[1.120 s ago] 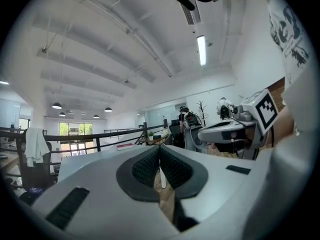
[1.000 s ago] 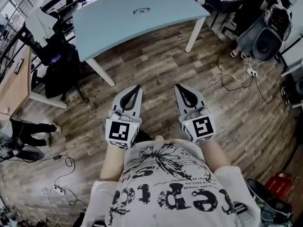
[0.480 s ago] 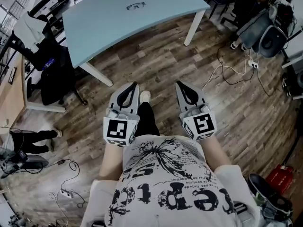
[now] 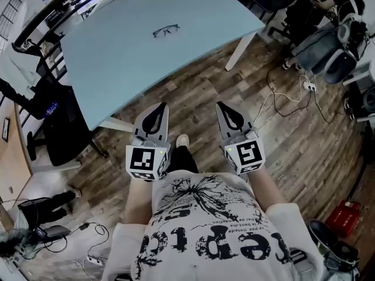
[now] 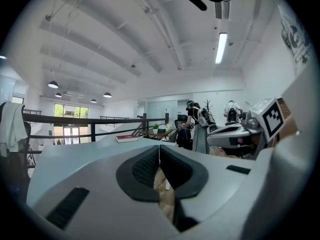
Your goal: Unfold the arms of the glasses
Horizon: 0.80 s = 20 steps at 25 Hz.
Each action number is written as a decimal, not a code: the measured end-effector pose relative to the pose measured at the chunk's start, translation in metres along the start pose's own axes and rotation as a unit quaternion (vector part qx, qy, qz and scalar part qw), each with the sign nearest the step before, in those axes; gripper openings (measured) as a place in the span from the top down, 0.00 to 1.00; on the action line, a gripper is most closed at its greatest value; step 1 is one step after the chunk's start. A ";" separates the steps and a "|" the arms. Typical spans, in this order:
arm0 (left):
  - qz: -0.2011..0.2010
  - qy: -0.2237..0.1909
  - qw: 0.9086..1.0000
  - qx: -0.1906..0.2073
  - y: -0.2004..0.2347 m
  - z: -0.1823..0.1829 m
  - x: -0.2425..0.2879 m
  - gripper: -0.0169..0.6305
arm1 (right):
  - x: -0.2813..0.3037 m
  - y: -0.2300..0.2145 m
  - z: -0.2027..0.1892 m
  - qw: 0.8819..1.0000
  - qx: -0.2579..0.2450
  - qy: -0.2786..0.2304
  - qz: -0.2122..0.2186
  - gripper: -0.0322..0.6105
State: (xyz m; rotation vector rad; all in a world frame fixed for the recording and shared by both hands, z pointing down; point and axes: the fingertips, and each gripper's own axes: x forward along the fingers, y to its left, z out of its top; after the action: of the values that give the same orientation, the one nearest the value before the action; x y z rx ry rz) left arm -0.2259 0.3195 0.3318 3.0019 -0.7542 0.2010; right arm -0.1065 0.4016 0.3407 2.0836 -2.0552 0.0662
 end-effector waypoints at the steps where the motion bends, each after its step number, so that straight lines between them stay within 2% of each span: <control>1: -0.001 0.000 1.000 -0.007 0.018 0.006 0.013 0.95 | 0.022 -0.004 0.006 1.000 -0.001 0.001 -0.002 0.93; 5: -0.013 -0.015 0.999 -0.038 0.082 0.033 0.063 0.95 | 0.102 -0.024 0.027 1.000 -0.014 0.006 -0.016 0.93; 11: 0.000 -0.010 0.999 -0.037 0.144 0.039 0.106 0.95 | 0.181 -0.046 0.040 0.999 0.035 0.012 -0.012 0.93; 13: 0.004 -0.006 0.999 -0.035 0.156 0.037 0.118 0.94 | 0.201 -0.056 0.041 0.999 0.036 0.014 -0.010 0.93; 20: 0.063 0.004 0.998 -0.029 0.196 0.026 0.173 0.94 | 0.276 -0.100 0.031 0.999 0.009 0.012 0.031 0.93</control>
State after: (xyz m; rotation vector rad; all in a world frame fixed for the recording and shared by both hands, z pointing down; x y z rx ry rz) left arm -0.1642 0.0642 0.3311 2.8997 -0.9322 0.1901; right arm -0.0042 0.1245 0.3484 2.0200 -2.1129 0.1196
